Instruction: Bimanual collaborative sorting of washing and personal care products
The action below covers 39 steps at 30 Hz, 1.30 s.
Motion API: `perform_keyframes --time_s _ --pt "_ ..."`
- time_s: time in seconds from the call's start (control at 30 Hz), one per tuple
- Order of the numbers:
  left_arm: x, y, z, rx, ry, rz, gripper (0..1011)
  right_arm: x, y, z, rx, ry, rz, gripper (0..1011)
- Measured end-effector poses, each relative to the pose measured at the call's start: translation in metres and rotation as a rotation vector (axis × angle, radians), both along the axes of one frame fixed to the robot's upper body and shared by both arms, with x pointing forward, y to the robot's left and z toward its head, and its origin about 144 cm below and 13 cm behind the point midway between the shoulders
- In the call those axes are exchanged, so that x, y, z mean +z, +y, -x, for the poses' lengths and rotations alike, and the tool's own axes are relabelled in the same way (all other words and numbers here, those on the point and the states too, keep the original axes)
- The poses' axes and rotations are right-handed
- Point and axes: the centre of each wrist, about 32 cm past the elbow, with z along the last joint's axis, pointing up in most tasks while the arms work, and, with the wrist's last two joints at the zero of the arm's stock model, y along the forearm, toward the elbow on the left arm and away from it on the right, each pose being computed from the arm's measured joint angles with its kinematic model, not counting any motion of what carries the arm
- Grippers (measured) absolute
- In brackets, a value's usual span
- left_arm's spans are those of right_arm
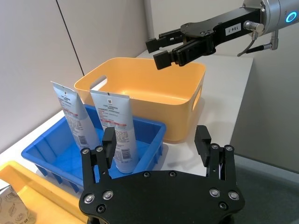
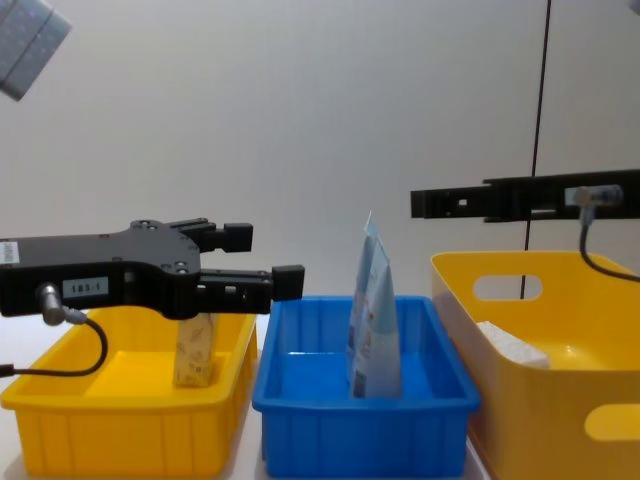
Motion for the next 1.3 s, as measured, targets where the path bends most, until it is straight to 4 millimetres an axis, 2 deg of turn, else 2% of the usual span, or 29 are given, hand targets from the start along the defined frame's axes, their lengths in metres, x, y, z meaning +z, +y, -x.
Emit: perform_keyframes --time_s 0.4,0.9,1.3 --pt "0.0 0.0 0.0 0.0 0.0 0.0 1001 -0.005 0.019 0.002 0.0 -0.005 0.037 1003" --pt "0.0 0.0 0.0 0.0 0.0 0.0 1001 -0.029 0.05 0.005 -0.021 -0.051 0.107 1003" --pt "0.0 0.0 0.0 0.0 0.0 0.0 1001 -0.042 0.067 0.001 -0.066 -0.063 0.141 1003"
